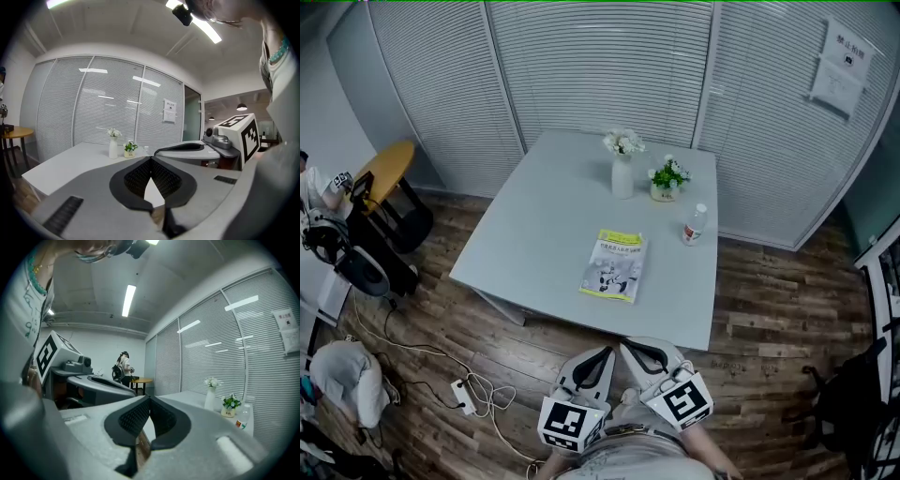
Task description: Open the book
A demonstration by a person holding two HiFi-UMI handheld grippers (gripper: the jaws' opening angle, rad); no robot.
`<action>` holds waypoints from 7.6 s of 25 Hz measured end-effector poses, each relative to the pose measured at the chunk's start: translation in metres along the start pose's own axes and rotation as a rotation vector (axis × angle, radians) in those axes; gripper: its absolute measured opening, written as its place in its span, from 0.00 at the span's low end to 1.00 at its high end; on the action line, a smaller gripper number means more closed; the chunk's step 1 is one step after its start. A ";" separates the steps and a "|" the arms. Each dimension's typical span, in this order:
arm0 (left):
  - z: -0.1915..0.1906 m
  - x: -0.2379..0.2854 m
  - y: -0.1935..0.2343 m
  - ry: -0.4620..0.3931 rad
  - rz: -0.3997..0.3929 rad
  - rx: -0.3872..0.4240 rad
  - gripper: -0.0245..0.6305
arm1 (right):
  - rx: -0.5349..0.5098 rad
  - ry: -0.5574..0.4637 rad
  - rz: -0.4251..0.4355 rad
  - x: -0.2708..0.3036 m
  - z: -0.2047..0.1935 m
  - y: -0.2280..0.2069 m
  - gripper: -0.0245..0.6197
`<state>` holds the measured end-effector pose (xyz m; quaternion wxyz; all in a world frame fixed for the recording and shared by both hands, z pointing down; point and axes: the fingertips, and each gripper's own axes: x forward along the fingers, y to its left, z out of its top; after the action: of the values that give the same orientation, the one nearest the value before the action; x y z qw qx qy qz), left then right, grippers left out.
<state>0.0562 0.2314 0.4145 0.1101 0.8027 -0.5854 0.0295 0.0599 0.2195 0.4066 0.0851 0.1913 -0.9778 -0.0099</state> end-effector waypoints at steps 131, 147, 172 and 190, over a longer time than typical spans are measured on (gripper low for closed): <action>0.040 0.289 0.173 0.121 -0.354 0.106 0.04 | 0.136 0.099 -0.407 0.171 -0.051 -0.283 0.04; 0.034 0.295 0.177 0.129 -0.370 0.097 0.04 | 0.134 0.131 -0.419 0.172 -0.052 -0.286 0.04; -0.031 0.312 0.174 0.290 -0.368 0.068 0.15 | 0.132 0.153 -0.409 0.161 -0.062 -0.297 0.04; -0.125 0.327 0.172 0.515 -0.329 0.067 0.15 | 0.131 0.192 -0.407 0.136 -0.080 -0.305 0.04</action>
<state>0.0060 -0.0972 0.6183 0.2318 0.8561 -0.3989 0.2330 0.0629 -0.1135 0.4921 0.1614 0.3898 -0.9050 0.0550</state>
